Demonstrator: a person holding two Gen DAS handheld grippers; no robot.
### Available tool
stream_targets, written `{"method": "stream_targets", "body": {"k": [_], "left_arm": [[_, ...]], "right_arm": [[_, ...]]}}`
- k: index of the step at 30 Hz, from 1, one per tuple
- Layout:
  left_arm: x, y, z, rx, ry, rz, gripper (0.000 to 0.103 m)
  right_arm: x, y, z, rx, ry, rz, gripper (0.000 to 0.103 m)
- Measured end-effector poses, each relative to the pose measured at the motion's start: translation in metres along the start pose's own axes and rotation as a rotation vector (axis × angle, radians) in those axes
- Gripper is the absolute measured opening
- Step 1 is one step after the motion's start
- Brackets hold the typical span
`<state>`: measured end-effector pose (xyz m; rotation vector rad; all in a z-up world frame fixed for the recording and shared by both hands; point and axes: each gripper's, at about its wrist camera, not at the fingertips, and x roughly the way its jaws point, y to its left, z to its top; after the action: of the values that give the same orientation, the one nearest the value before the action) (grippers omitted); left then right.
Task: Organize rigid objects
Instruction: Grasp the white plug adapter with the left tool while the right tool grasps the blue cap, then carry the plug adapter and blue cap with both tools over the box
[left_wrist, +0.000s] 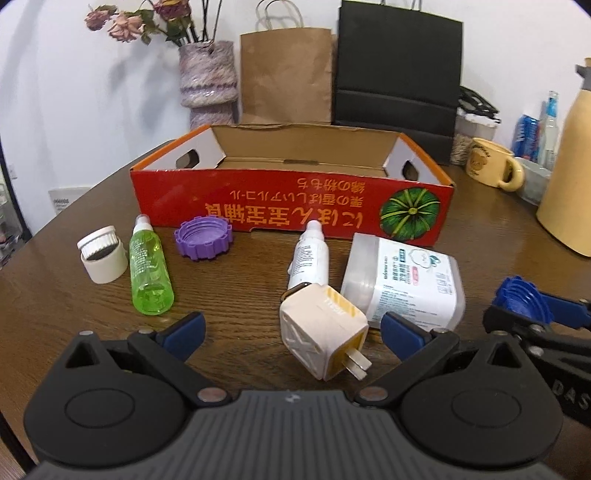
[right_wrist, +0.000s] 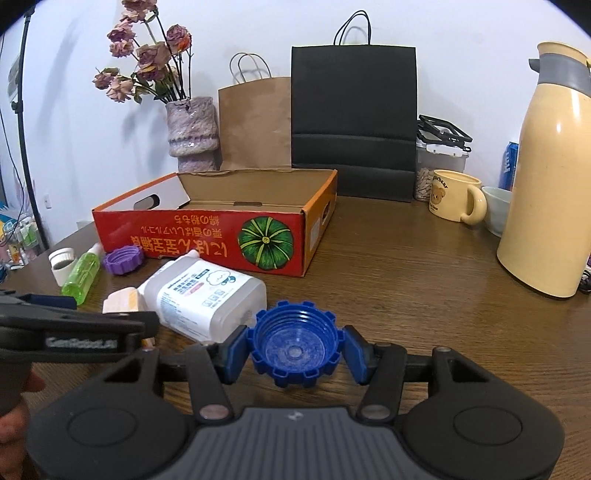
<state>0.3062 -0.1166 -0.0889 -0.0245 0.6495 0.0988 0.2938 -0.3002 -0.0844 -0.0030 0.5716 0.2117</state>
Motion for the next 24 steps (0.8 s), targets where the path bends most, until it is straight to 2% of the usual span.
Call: {"method": "stream_targets", "body": {"k": [3, 7, 9, 11, 14, 24], "left_arm": [[0.004, -0.004, 0.000, -0.004, -0.002, 0.036, 0.103], [0.007, -0.003, -0.002, -0.017, 0.004, 0.041, 0.094], [0.008, 0.000, -0.003, -0.029, 0.009, 0.026, 0.085], [0.010, 0.004, -0.003, -0.049, 0.017, -0.023, 0.068], [0.009, 0.008, -0.005, -0.065, 0.015, -0.061, 0.049], [0.003, 0.016, -0.007, -0.039, 0.012, -0.089, 0.048]], "right_arm": [[0.000, 0.001, -0.001, -0.006, -0.001, -0.001, 0.053], [0.000, 0.003, -0.002, -0.010, 0.002, -0.005, 0.053], [0.000, 0.004, -0.003, -0.012, 0.004, -0.006, 0.053], [0.001, 0.004, -0.003, -0.013, 0.006, -0.010, 0.053], [0.001, 0.005, -0.003, -0.008, 0.003, -0.018, 0.053], [0.001, 0.009, -0.004, 0.003, 0.000, -0.034, 0.053]]}}
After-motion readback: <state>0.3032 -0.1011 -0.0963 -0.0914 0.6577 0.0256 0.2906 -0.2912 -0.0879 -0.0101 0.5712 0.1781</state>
